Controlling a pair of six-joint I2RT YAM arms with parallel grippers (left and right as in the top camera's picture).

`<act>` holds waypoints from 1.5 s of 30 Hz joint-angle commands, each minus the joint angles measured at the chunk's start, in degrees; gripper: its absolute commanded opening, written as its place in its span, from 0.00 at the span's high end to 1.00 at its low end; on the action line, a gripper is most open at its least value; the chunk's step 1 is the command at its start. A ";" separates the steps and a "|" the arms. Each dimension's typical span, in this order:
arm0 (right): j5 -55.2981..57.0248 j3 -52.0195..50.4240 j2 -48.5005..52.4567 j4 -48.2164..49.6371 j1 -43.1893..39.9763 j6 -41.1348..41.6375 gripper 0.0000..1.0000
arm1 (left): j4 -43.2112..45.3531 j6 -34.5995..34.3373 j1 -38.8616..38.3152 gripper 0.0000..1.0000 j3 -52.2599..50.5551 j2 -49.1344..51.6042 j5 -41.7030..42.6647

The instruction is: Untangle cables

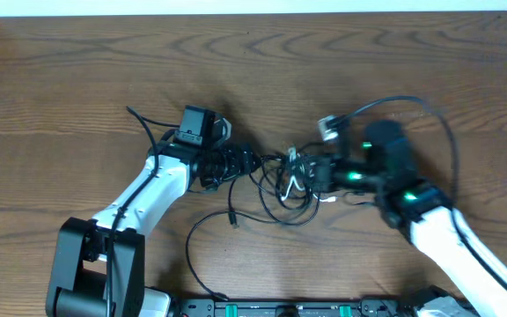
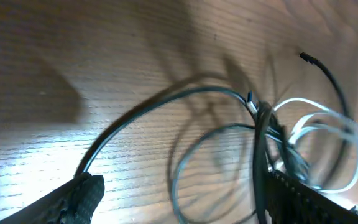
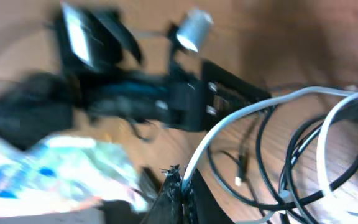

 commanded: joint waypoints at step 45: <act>29.24 0.68 10.49 3.19 5.79 -7.72 0.01 | -1.29 0.13 0.33 0.15 -0.17 0.31 -0.76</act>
